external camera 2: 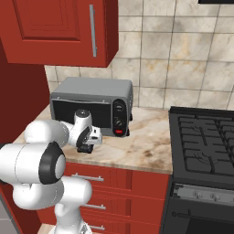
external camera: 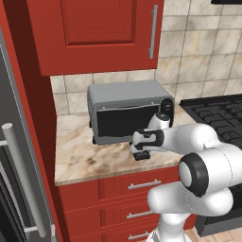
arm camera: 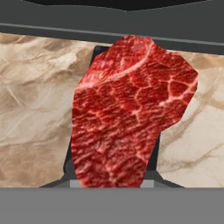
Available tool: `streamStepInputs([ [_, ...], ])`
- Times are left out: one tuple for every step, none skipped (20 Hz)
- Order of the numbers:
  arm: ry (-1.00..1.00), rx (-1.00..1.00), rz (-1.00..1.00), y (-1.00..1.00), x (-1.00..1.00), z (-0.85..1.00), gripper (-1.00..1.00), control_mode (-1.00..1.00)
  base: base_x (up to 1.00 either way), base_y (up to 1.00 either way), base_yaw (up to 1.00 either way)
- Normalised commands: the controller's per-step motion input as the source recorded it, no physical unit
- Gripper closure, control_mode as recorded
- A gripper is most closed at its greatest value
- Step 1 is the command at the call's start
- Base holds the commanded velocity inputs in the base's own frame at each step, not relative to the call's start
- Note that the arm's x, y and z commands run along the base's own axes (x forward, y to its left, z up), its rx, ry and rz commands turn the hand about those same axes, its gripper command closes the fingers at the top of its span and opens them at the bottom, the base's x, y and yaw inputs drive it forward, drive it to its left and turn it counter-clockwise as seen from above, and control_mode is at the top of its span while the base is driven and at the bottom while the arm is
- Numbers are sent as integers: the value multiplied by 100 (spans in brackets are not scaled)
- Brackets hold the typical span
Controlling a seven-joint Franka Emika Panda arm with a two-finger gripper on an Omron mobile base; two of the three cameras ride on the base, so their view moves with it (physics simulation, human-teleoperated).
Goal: Take the steak from the fridge and place it on the digital scale on the counter by the fridge. Wait a few seconds for a reading, then move it to the plate on the dining counter.
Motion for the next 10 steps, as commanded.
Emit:
streamStepInputs([
  [0,0,-2,0,0,0,-100,-100,0,0,0],
  [0,0,-3,0,0,0,-100,-100,0,0,0],
  [0,0,-3,0,0,0,-100,-100,0,0,0],
  [0,0,-3,0,0,0,-100,-100,0,0,0],
  [0,0,-3,0,0,4,-100,-100,0,0,0],
  [0,0,-3,0,0,5,-100,-100,0,0,0],
  [0,0,-3,0,0,9,-100,-100,0,0,0],
  [0,0,-3,0,-5,7,-100,-100,0,0,0],
  [0,0,-3,0,-5,6,-100,-100,0,0,0],
  [0,0,-3,0,-7,4,-100,-100,0,0,0],
])
